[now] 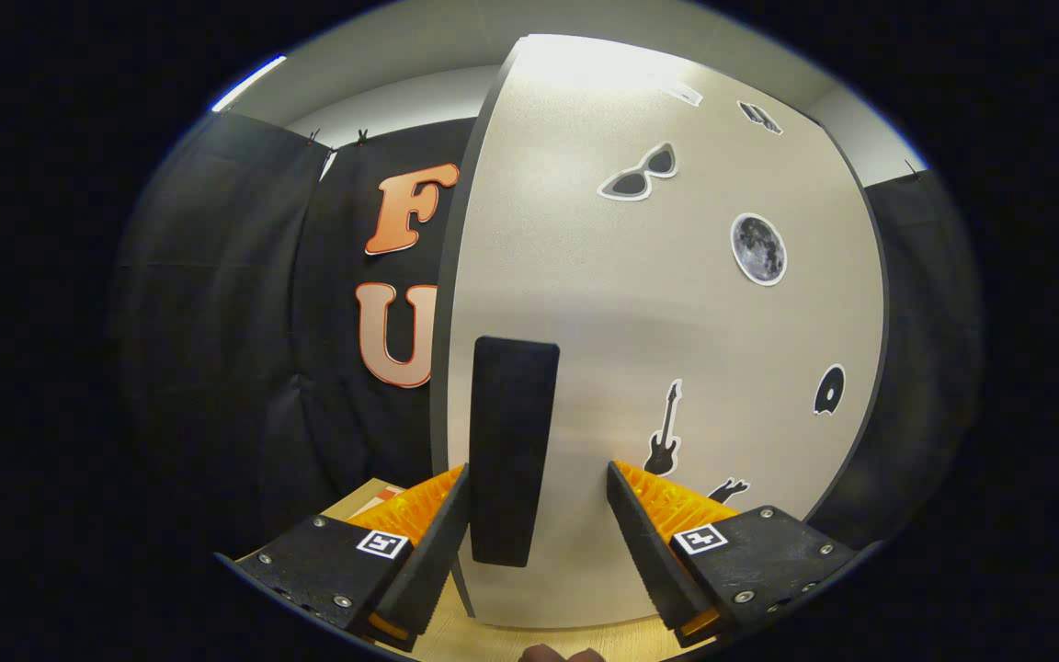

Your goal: Open the shoe cabinet door, grab the shoes and put them into the shoe cabinet, then close the shoe cabinet door.

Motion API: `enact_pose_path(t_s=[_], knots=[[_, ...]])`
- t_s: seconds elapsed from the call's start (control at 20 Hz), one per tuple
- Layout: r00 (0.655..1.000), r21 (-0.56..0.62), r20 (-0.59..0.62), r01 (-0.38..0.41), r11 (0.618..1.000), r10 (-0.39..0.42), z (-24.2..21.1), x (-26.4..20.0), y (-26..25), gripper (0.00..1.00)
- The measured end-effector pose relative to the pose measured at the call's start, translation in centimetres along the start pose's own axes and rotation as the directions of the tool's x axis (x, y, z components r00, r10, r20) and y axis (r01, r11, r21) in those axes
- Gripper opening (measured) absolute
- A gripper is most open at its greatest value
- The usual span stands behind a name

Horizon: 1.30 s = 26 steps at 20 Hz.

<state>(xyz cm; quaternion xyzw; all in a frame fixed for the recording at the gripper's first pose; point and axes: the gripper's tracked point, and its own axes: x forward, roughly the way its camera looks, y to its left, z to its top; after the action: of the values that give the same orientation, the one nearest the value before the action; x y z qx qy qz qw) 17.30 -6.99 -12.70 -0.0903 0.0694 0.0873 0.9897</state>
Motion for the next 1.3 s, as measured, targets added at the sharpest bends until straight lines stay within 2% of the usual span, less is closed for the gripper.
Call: enact_pose_path(t_s=[0.5,0.7,1.05,1.3], knots=[[0.999,-0.057,0.007,0.048,0.997,-0.047,-0.2,0.0,0.0,0.92],[0.999,-0.019,0.021,0.049,0.999,-0.049,1.0,-0.9,-0.3,0.93],[0.997,-0.018,-0.034,0.072,0.997,-0.072,-0.5,-5.2,-0.8,0.94],[0.997,0.004,-0.016,0.082,0.997,-0.082,-0.6,-9.6,-2.6,0.94]])
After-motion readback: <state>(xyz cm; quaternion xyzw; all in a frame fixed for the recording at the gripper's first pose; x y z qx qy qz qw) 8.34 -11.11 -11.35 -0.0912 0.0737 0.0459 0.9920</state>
